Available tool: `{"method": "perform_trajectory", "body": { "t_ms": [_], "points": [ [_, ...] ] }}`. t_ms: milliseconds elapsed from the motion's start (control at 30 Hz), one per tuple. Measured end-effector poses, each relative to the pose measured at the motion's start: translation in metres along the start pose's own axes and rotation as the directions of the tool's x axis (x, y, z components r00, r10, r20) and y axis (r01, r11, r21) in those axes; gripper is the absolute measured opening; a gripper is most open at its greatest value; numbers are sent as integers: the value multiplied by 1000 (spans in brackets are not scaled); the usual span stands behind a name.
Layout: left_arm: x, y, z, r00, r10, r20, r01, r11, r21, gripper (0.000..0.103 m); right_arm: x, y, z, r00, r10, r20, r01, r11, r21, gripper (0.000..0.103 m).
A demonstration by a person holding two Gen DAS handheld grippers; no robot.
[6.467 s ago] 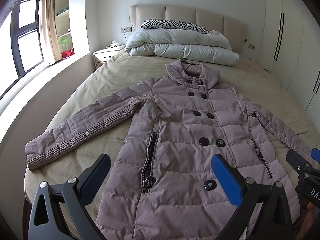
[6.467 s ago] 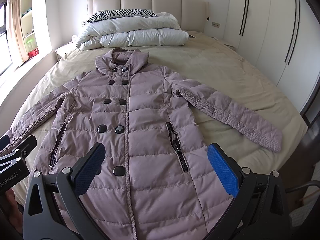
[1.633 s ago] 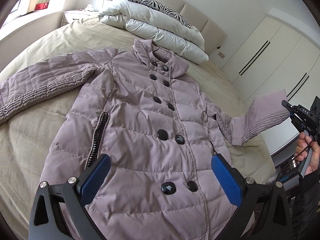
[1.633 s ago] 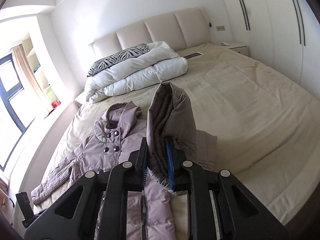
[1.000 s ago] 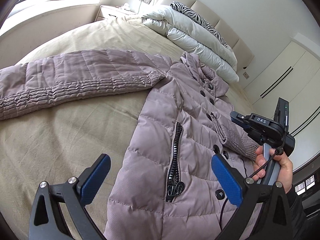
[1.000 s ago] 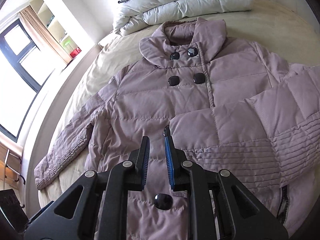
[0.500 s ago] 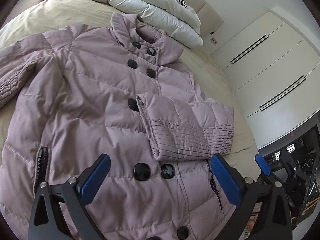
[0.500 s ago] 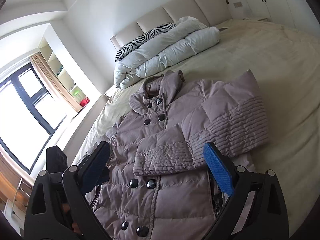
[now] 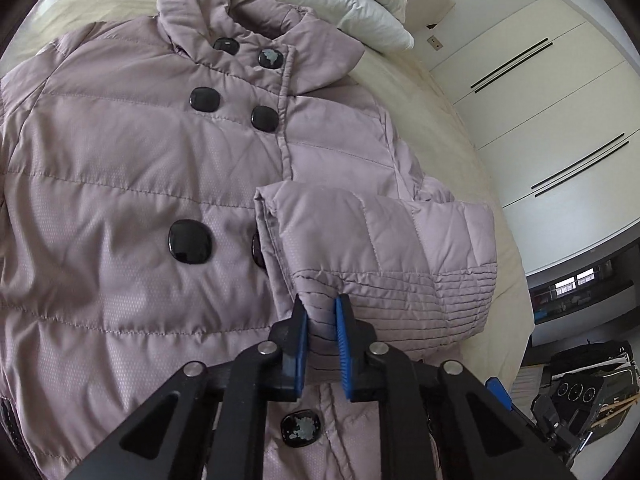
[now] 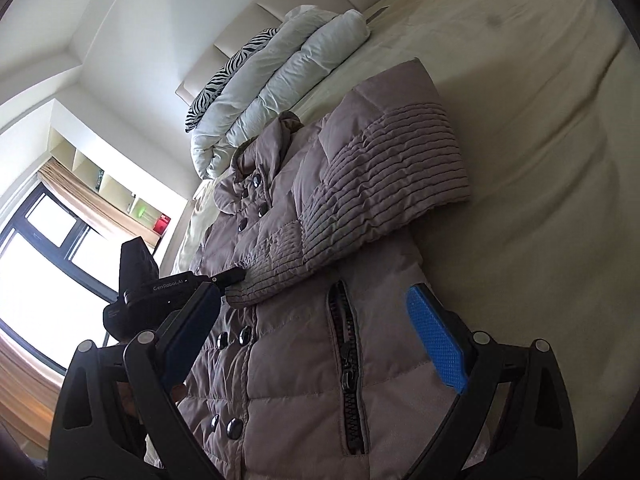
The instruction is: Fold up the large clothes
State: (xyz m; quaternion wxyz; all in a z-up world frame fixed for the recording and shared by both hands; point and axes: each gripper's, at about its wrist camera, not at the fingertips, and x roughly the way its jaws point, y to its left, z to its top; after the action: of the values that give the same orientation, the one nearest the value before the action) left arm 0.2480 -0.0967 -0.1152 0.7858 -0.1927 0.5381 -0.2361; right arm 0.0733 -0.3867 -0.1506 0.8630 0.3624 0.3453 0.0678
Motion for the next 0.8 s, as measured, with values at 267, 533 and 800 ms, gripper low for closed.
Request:
{"method": "perform_trajectory", "body": {
  "t_ms": [267,533,800],
  "points": [
    [-50,-19,19,993,-62,100,58,997,44,12,-1,1,-2,1000,12,-3,-12,1000,18,96],
    [-146,-35,52,954,-107,281,85,993,87,11,16,-18,3,985,173,12,-170,944,283,96],
    [-205,-29,83,909,-89,407,58,995,87,10,78,-59,6,941,297,161,-322,648,690,96]
  ]
}}
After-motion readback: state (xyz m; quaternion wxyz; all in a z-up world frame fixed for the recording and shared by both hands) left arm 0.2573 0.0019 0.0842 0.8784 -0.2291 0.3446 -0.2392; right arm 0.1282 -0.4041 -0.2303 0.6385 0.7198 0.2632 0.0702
